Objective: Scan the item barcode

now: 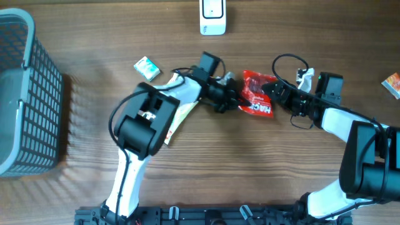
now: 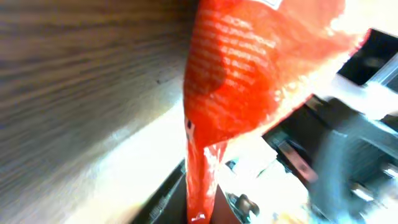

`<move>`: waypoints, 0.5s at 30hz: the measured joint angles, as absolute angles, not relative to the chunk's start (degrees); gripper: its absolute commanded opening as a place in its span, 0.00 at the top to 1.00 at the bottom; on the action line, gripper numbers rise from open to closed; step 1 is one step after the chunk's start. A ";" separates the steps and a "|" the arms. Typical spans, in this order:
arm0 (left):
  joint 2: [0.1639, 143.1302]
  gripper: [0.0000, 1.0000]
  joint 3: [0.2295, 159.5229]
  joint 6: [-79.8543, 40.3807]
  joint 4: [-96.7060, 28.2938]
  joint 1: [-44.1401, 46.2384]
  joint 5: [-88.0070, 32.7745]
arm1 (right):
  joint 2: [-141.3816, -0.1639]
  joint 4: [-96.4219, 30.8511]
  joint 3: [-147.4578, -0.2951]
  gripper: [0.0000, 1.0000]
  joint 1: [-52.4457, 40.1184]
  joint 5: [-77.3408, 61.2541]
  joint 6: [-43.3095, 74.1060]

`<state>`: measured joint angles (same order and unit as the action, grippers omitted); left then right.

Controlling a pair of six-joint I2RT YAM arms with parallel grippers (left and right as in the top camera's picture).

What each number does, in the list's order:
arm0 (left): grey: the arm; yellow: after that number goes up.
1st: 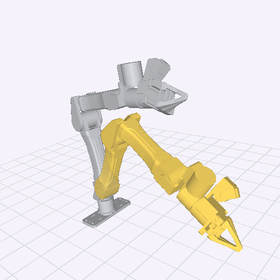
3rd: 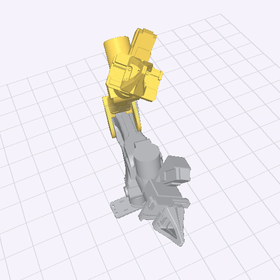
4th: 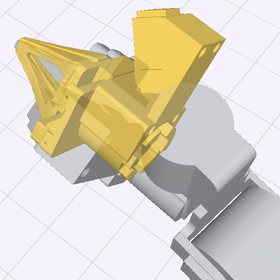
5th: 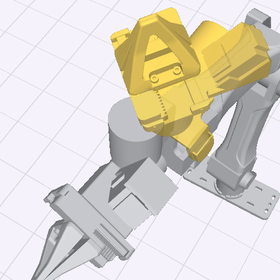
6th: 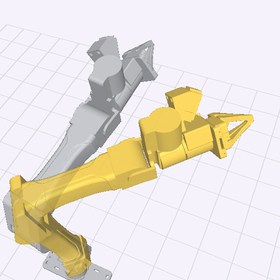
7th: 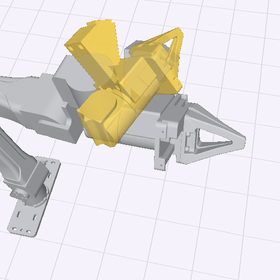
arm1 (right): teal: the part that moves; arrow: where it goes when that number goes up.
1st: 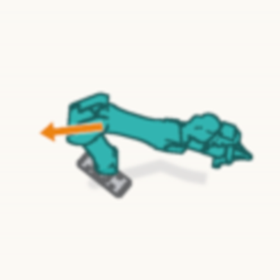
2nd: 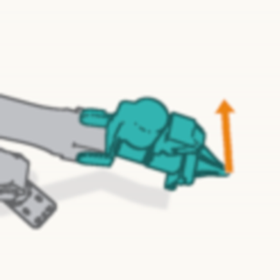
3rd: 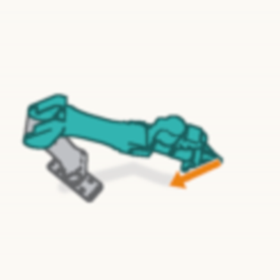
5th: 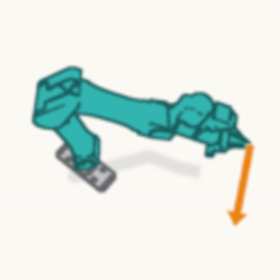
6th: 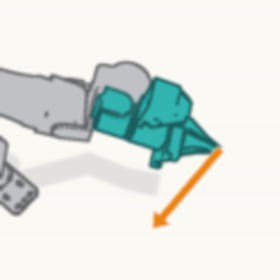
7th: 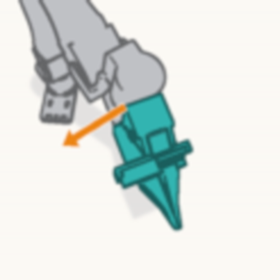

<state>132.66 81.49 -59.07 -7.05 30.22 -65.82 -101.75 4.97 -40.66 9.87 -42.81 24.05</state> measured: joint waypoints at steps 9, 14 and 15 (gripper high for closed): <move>134.04 0.96 80.20 -61.87 -0.82 27.59 -76.86 | -103.90 4.01 -40.64 0.00 9.74 -52.77 27.88; 134.76 0.96 79.85 -67.18 6.44 27.62 -79.42 | -104.62 3.03 -39.77 0.00 5.67 -57.76 37.12; 134.76 0.96 79.85 -68.14 7.16 27.62 -79.61 | -104.73 3.09 -39.59 0.00 4.80 -58.46 38.63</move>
